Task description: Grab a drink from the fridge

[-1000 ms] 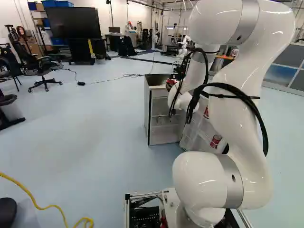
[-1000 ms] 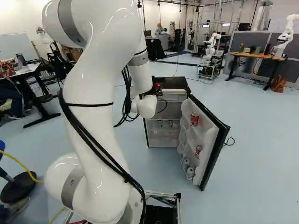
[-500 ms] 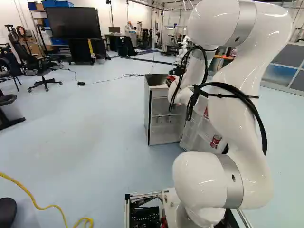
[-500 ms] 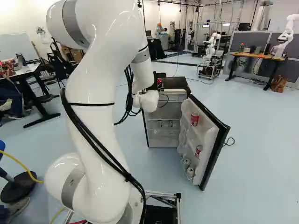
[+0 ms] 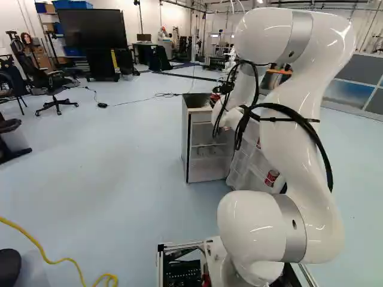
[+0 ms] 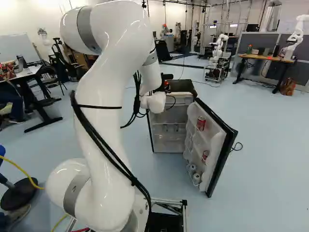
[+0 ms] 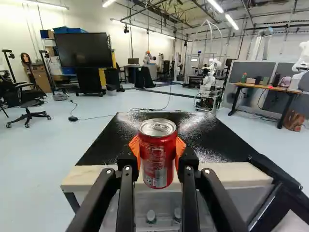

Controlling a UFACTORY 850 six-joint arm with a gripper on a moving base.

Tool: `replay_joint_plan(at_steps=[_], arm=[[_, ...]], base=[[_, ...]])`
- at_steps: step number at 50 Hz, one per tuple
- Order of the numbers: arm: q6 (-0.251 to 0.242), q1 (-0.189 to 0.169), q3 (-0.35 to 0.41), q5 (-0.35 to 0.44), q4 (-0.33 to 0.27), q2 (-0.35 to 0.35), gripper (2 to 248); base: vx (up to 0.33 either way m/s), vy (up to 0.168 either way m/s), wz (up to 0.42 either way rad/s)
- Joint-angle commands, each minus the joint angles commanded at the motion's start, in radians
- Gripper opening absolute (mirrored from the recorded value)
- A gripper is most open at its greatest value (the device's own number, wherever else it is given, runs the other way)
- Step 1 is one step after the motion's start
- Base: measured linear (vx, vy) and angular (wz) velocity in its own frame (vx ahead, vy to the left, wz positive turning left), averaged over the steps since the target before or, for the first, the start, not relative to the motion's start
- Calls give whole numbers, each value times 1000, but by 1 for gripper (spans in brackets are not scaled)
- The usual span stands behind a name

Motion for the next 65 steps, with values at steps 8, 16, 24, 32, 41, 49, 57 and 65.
replay_joint_plan(at_steps=[8, 16, 24, 32, 41, 49, 57, 65], arm=[[0, -2, -34, 0, 0, -40, 91], [0, -3, -69, 0, 0, -75, 91], [0, -5, -104, 0, 0, -101, 91], [0, -6, -139, 0, 0, -127, 91], [0, -7, -168, 0, 0, -147, 91], [0, -7, -173, 0, 0, -151, 91], [0, -7, -174, 0, 0, -151, 113], [0, -7, -174, 0, 0, -151, 181]], base=[[0, 0, 0], [0, 0, 0], [0, 0, 0], [0, 0, 0], [0, 0, 0], [0, 0, 0], [0, 0, 0], [0, 0, 0]])
